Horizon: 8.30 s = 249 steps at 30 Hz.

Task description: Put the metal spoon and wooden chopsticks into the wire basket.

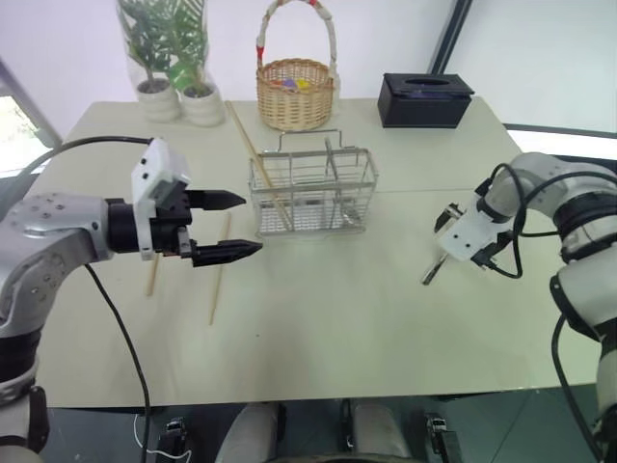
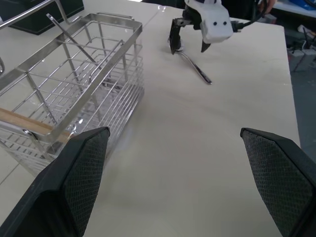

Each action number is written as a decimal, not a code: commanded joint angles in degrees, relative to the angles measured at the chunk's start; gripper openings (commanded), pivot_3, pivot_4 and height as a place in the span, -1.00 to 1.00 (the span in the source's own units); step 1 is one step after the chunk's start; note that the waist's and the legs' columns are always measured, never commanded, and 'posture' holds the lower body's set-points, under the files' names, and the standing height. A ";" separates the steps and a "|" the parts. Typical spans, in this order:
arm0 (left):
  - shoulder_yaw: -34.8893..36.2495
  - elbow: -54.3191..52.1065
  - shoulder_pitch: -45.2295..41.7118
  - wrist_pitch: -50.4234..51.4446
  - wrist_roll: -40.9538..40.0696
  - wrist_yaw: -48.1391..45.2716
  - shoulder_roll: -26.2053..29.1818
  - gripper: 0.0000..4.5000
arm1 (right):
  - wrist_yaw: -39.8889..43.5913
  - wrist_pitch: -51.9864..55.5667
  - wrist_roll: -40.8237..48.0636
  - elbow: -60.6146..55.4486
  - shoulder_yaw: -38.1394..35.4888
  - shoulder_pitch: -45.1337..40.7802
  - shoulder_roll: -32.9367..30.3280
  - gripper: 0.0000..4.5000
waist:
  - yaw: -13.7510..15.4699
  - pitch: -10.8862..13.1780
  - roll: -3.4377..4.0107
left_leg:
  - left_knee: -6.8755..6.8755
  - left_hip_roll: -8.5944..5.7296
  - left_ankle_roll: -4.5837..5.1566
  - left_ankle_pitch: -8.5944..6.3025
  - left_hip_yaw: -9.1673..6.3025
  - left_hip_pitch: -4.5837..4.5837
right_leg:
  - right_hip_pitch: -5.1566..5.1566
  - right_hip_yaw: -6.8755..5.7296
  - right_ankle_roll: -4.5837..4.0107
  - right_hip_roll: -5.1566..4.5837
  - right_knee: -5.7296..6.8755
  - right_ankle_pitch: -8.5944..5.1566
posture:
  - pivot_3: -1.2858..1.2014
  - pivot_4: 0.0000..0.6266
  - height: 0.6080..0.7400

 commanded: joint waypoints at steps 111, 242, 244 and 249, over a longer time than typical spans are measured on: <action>5.34 35.01 -21.17 10.90 15.30 37.33 -3.91 1.00 | -13.07 108.64 103.12 -98.22 -65.82 40.32 3.49 0.74 | 0.32 -0.44 -0.60 | 0.10 0.10 0.20 -0.04 -0.25 0.11 | 0.01 -0.06 -0.18 0.24 0.29 0.17 | 0.03 -0.52 -0.37; -9.63 50.45 -32.63 28.52 27.35 37.38 -24.58 0.99 | -36.31 97.36 116.78 -108.04 -62.63 60.86 4.05 0.76 | 1.88 -0.56 -0.77 | 0.19 -0.04 0.39 -0.06 -0.29 -0.10 | 0.07 -0.09 0.16 -0.07 -0.19 0.39 | 0.03 -0.52 -0.37; -9.46 51.39 -32.51 29.31 27.47 37.07 -25.63 0.99 | -36.71 97.44 117.51 -108.19 -63.07 60.97 4.09 0.76 | 1.79 -0.55 -0.76 | 0.19 -0.04 0.39 -0.07 -0.28 -0.10 | 0.06 -0.09 0.16 -0.07 -0.19 0.39 | 0.03 -0.52 -0.37; -9.65 53.36 -33.46 28.73 28.04 36.34 -27.07 0.99 | -37.77 97.35 117.76 -108.71 -63.19 61.93 4.29 0.76 | 1.84 -0.55 -0.75 | 0.15 -0.01 0.38 -0.07 -0.25 -0.10 | 0.01 -0.08 0.16 -0.07 -0.19 0.39 | 0.03 -0.52 -0.37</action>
